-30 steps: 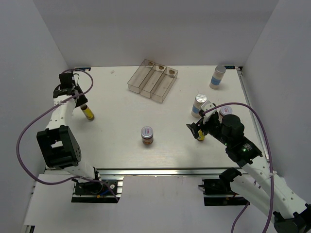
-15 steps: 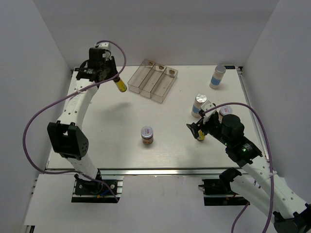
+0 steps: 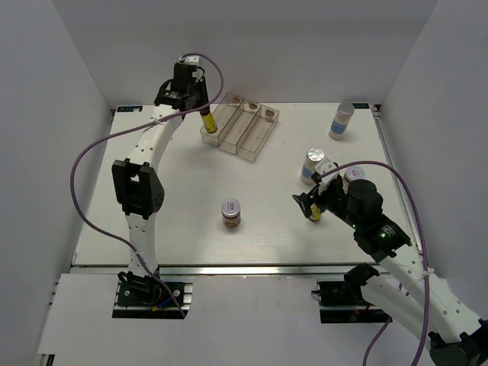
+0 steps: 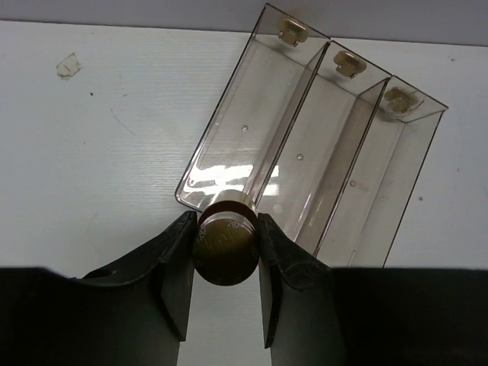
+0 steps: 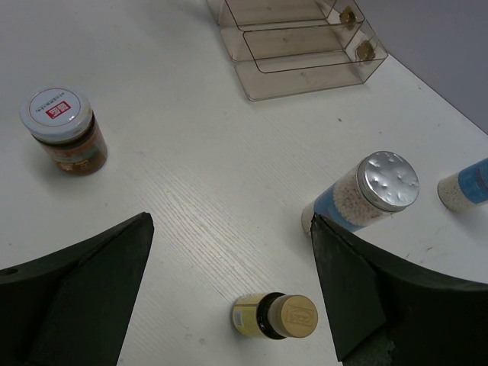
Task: Organize the condiment bottles
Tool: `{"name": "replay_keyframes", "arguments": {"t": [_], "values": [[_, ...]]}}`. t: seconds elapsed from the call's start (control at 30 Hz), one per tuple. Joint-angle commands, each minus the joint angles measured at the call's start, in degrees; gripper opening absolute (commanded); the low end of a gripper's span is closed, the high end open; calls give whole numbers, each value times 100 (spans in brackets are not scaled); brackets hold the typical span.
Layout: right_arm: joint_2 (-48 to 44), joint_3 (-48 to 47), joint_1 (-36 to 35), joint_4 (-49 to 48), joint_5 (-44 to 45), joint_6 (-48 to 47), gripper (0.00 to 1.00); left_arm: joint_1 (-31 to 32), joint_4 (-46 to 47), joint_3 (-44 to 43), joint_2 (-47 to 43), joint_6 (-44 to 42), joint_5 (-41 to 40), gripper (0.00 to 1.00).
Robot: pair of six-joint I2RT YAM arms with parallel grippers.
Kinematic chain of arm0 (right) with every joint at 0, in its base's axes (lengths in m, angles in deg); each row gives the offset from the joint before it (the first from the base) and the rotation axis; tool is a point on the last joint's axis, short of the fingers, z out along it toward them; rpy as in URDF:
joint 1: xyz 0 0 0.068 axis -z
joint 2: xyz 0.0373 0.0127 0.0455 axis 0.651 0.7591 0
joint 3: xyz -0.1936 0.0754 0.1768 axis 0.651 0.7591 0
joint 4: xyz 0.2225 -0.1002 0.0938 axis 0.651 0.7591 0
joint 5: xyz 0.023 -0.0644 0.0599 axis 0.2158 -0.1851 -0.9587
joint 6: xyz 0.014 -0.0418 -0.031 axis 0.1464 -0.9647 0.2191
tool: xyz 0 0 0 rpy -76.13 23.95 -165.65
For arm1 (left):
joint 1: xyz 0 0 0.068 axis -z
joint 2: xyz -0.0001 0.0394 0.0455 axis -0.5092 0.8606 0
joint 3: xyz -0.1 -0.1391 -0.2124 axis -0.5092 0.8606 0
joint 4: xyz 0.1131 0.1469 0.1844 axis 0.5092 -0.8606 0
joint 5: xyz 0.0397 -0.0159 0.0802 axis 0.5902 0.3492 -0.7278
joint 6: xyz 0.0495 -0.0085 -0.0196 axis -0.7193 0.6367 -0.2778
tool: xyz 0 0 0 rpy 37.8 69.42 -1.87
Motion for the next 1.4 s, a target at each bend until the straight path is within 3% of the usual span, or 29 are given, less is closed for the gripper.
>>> {"name": "replay_keyframes", "arguments": {"t": [0.0,0.37,1.07,1.2,1.37], "values": [[28,-19,-27,-185,49,22,89,132,516,-521,-120,92,-149,0],[72,-10,-36,-185,5,-14,89,299,1149,-741,477,-31,-694,0],[98,8,-63,-185,84,-40,89,369,2037,-1163,1550,-83,-685,0],[107,8,-71,-193,93,-58,89,422,2029,-1163,1568,-171,-729,9],[98,16,-80,-202,102,-58,89,448,1976,-1163,1603,-233,-746,35]]}}
